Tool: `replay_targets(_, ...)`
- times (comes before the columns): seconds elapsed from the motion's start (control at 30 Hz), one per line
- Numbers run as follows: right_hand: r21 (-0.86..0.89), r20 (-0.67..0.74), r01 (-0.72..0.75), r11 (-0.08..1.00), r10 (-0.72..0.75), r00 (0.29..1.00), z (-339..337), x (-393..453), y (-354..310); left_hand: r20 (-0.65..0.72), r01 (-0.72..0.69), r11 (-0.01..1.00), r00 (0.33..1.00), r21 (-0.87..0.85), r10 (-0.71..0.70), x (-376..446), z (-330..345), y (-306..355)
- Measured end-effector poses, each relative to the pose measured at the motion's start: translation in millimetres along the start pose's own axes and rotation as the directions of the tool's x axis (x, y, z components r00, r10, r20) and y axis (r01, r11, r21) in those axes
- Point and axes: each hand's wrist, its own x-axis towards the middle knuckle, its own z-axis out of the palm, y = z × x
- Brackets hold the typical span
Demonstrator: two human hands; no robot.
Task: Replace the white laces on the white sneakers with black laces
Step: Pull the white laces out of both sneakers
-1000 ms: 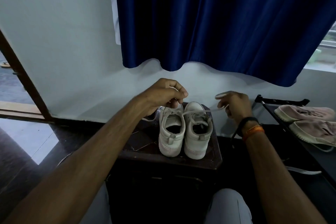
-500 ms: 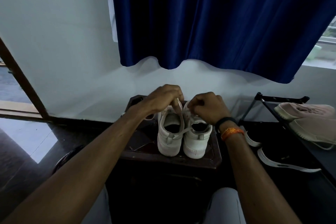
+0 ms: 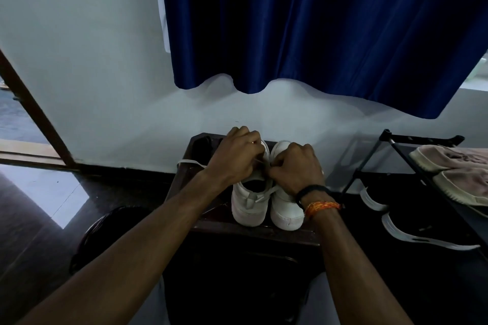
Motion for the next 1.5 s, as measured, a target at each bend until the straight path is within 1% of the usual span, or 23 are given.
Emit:
replay_targets(0.1, 0.006, -0.023, -0.001, 1.0, 0.001, 1.0, 3.7, 2.2, 2.1, -0.062, 0.005, 0.996, 0.998, -0.087, -0.01, -5.8, 7.1, -1.8)
replay_targets(0.17, 0.011, -0.057, -0.023, 1.0, 0.024, 0.998, 5.3, 2.1, 2.7, -0.126, 0.105, 0.969, 0.983, -0.221, -0.136, -11.3, 9.3, -4.7)
replay_targets(0.2, 0.001, -0.071, -0.023, 1.0, 0.023, 0.997, 5.8, 1.7, 3.3, -0.166, 0.202, 0.932, 0.951, -0.302, -0.26, -14.1, 9.7, -5.7)
replay_targets(0.27, -0.044, -0.102, 0.001, 0.999, -0.006, 0.995, 5.9, -0.1, 2.7, -0.183, 0.415, 0.787, 0.822, -0.457, -0.539, -17.9, 10.4, -10.6)
replay_targets(0.3, -0.066, -0.115, 0.011, 0.998, -0.018, 0.993, 5.1, -1.7, 1.5, -0.163, 0.477, 0.73, 0.772, -0.49, -0.614, -19.8, 10.5, -12.9)
replay_targets(0.33, -0.088, -0.122, 0.015, 0.996, -0.026, 0.992, 4.8, -2.3, 0.1, -0.153, 0.487, 0.721, 0.767, -0.493, -0.623, -21.6, 9.0, -14.3)
replay_targets(0.4, -0.127, -0.124, 0.022, 0.992, -0.038, 0.992, 4.6, -2.6, -3.3, -0.116, 0.405, 0.772, 0.847, -0.49, -0.518, -22.4, 3.4, -13.5)
replay_targets(0.47, -0.133, -0.127, 0.019, 0.991, -0.036, 0.991, 5.3, -2.5, -5.9, -0.013, 0.28, 0.833, 0.946, -0.478, -0.325, -17.0, -5.1, -8.2)
replay_targets(0.5, -0.127, -0.129, 0.023, 0.992, -0.04, 0.991, 4.9, -2.9, -7.1, 0.031, 0.212, 0.874, 0.975, -0.438, -0.221, -12.6, -9.0, -4.8)
replay_targets(0.6, -0.097, -0.143, 0.033, 0.995, -0.047, 0.989, 2.6, -4.8, -8.8, 0.106, 0.05, 0.97, 0.994, -0.238, -0.025, -0.4, -14.0, -0.3)
replay_targets(0.73, -0.093, -0.145, 0.04, 0.995, -0.053, 0.988, 2.1, -5.7, -7.2, 0.154, 0.014, 0.988, 0.988, -0.153, 0.01, 3.9, -11.1, -0.2)
replay_targets(0.87, -0.102, -0.117, 0.036, 0.994, -0.048, 0.992, -0.8, -5.5, -6.7, 0.059, -0.021, 0.998, 0.998, -0.066, 0.025, 4.3, -10.1, 6.2)
replay_targets(0.93, -0.118, -0.116, 0.036, 0.992, -0.05, 0.992, -1.4, -5.7, -6.1, -0.007, -0.009, 0.992, 1.0, -0.125, 0.008, -0.4, -9.6, 7.4)
replay_targets(1.0, -0.136, -0.127, 0.04, 0.99, -0.058, 0.99, 0.1, -5.4, -4.6, -0.084, 0.072, 0.966, 0.992, -0.249, -0.096, -4.8, -7.9, 5.0)
replay_targets(1.1, -0.15, -0.139, 0.028, 0.988, -0.049, 0.989, 1.1, -5.6, -3.7, -0.168, 0.244, 0.865, 0.923, -0.438, -0.346, -8.8, -13.2, -2.2)
replay_targets(1.13, -0.15, -0.139, 0.026, 0.988, -0.047, 0.989, 1.0, -5.4, -3.1, -0.198, 0.302, 0.807, 0.871, -0.507, -0.45, -8.5, -18.5, -6.5)
replay_targets(1.2, -0.15, -0.135, 0.025, 0.988, -0.046, 0.99, 0.5, -5.7, -3.4, -0.241, 0.413, 0.689, 0.726, -0.595, -0.644, -7.4, -30.6, -20.0)
replay_targets(1.23, -0.147, -0.134, 0.023, 0.989, -0.043, 0.99, 0.1, -6.2, -3.8, -0.238, 0.468, 0.645, 0.667, -0.604, -0.706, -7.1, -36.2, -27.4)
replay_targets(1.27, -0.141, -0.135, 0.019, 0.99, -0.039, 0.99, 0.1, -6.5, -4.3, -0.207, 0.53, 0.617, 0.638, -0.582, -0.742, -7.3, -40.2, -33.4)
replay_targets(1.3, -0.138, -0.136, 0.017, 0.99, -0.036, 0.99, 0.2, -6.8, -4.9, -0.158, 0.584, 0.617, 0.646, -0.528, -0.747, -7.8, -42.5, -37.2)
replay_targets(1.37, -0.134, -0.136, 0.015, 0.991, -0.033, 0.99, 1.0, -6.9, -5.0, -0.055, 0.591, 0.721, 0.759, -0.361, -0.649, -9.7, -42.9, -35.2)
replay_targets(1.43, -0.12, -0.14, 0.022, 0.993, -0.039, 0.989, 1.4, -6.3, -4.1, 0.011, 0.431, 0.867, 0.897, -0.251, -0.442, -11.2, -39.1, -24.4)
replay_targets(1.5, -0.106, -0.131, 0.02, 0.994, -0.034, 0.991, 1.1, -5.7, -3.4, 0.08, 0.255, 0.915, 0.967, -0.312, -0.243, -9.0, -33.7, -9.0)
